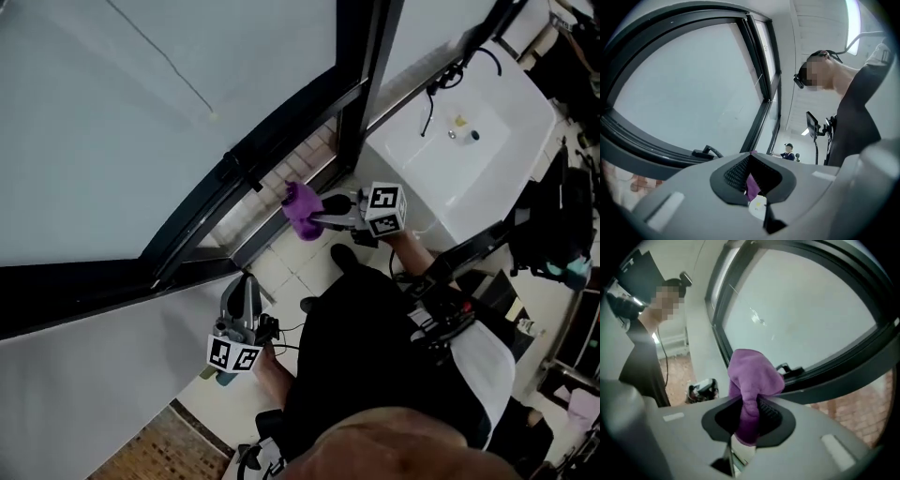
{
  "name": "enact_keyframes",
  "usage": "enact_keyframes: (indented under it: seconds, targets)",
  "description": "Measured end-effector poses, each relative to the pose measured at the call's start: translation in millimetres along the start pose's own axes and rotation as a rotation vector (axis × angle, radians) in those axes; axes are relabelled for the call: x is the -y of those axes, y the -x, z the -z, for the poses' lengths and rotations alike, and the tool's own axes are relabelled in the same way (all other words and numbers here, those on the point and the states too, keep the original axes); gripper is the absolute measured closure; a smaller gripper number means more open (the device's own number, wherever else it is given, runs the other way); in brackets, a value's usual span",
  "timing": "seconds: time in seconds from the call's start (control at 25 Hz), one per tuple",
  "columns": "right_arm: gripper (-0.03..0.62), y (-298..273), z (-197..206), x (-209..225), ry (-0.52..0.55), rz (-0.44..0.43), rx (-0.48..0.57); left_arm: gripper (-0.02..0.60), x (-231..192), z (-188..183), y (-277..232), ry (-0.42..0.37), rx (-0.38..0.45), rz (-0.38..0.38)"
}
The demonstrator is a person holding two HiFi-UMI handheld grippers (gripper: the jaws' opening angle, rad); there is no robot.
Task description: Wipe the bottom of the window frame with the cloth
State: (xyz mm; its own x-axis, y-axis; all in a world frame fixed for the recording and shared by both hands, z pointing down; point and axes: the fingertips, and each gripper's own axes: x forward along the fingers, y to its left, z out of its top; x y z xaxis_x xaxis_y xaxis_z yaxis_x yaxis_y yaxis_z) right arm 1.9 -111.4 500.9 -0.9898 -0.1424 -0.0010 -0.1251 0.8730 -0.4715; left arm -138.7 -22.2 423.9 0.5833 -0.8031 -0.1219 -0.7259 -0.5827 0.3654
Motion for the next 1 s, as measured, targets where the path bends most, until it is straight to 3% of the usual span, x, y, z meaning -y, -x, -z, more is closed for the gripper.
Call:
enact_keyframes:
  seconds: [0.16, 0.4, 1.0]
  targets:
    - [0.53, -24.1, -16.2, -51.6, -0.013, -0.118, 0.143, 0.58, 15.6, -13.7, -0.8, -0.027, 0.049, 0.068]
    - [0.529, -46.6, -20.8, -76.5, 0.135, -0.16, 0.118, 0.58, 24.2, -10.7, 12.4, -0.054, 0.052, 0.08]
    - [0.53, -47.6, -41.6, -86.7, 0.181, -0.234, 0.153, 0.581, 18.8, -7.4, 4.0, -0.058, 0.031, 0.018]
